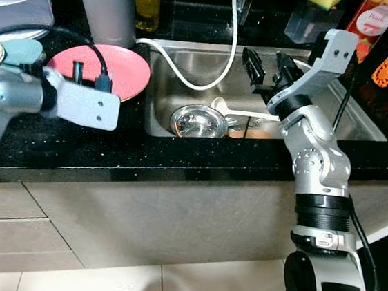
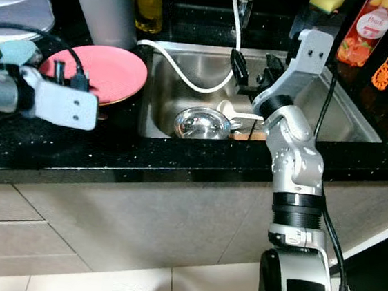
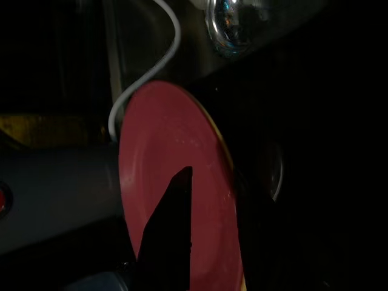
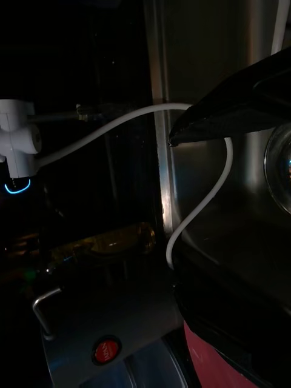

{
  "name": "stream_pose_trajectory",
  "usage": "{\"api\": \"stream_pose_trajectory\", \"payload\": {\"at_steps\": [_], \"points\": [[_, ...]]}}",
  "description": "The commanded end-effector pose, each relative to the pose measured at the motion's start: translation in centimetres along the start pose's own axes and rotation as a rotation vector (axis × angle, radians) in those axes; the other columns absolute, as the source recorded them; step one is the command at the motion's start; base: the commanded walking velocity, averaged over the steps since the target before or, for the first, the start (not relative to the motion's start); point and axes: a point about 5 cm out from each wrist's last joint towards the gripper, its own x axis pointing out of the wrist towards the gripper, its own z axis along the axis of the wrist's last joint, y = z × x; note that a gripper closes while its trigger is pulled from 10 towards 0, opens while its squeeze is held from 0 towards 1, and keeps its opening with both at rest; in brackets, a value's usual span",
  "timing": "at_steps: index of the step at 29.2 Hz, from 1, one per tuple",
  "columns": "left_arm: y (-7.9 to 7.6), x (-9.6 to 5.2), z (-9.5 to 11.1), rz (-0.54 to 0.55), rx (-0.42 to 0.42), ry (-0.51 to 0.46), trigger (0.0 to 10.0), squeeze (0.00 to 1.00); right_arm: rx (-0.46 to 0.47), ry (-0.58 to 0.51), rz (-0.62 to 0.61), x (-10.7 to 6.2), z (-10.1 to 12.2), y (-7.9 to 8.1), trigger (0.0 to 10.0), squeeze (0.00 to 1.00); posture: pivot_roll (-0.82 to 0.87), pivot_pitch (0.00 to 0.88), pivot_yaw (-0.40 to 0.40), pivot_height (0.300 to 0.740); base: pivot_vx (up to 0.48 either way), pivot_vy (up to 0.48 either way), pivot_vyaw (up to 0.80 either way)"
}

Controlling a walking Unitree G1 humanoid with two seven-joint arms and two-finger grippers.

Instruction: Kitchen organization

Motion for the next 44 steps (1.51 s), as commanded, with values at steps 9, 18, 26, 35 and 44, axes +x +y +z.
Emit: {"api": "stream_pose_trajectory", "payload": {"at_steps": [9, 18, 26, 35, 44], "points": [[-0.5, 0.5, -1.8, 0.020, -0.083, 0.072, 10.0, 0.00, 0.018, 0.013, 0.019, 0.3, -0.1, 0.2, 10.0, 0.00, 0.15, 0.044, -0.042, 0.740, 0.000, 0.000, 0.00], [-1.0, 0.7, -3.4, 0.003, -0.134, 0.147, 10.0, 0.00, 0.015, 0.014, 0.012, 0.1, -0.1, 0.0, 10.0, 0.00, 0.14, 0.044, -0.035, 0.740, 0.000, 0.000, 0.00], [-0.9, 1.0, -4.2, 0.010, -0.137, 0.181, 10.0, 0.00, 0.015, 0.013, 0.010, 0.0, -0.1, 0.0, 10.0, 0.00, 0.13, 0.047, -0.033, 0.740, 0.000, 0.000, 0.00], [-0.6, 1.1, -3.1, 0.003, -0.156, 0.115, 10.0, 0.00, 0.017, 0.013, 0.013, 0.0, -0.1, 0.0, 10.0, 0.00, 0.13, 0.046, -0.034, 0.740, 0.000, 0.000, 0.00], [0.2, 0.6, -0.8, -0.012, -0.155, -0.012, 10.0, 0.00, 0.017, 0.014, 0.016, 0.1, -0.1, 0.1, 10.0, 0.00, 0.14, 0.044, -0.035, 0.740, 0.000, 0.000, 0.00]]}}
